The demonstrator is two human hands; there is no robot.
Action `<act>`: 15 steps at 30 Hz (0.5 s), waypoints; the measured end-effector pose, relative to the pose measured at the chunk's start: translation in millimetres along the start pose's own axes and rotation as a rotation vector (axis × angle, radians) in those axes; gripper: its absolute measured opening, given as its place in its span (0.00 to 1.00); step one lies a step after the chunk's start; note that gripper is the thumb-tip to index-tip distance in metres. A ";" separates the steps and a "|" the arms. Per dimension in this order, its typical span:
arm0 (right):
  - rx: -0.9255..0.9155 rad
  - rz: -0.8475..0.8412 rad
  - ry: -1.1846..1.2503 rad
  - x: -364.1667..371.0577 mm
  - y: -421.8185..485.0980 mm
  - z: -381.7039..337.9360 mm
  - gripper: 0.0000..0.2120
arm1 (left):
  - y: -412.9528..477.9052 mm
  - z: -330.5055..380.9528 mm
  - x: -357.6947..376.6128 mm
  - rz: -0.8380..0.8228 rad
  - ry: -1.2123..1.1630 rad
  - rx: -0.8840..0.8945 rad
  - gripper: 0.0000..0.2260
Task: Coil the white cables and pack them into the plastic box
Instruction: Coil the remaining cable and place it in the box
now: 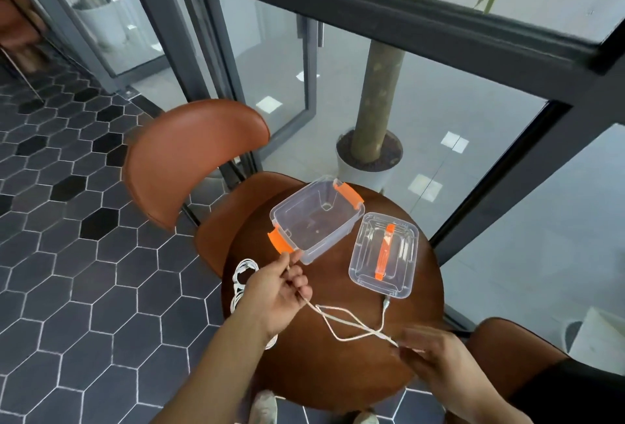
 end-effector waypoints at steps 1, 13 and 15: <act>-0.002 -0.006 0.009 -1.0 0.3 -2.4 0.04 | -8.3 2.2 10.1 -0.069 -0.024 0.002 0.13; 0.071 0.042 -0.104 -8.1 54.9 -32.3 0.05 | -76.9 46.3 47.9 -0.331 0.609 0.198 0.20; 0.143 -0.138 -0.077 0.8 62.9 -35.3 0.13 | -89.1 54.2 55.0 -0.402 0.645 0.235 0.21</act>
Point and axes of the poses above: each hand's wrist, its own y-axis towards the middle knuckle, its own x-axis out of the palm, z = x × y, the point moved 9 cm from there along y, towards the middle knuckle, and after that the axes turned 5 degrees about x, right-handed, at the moved point
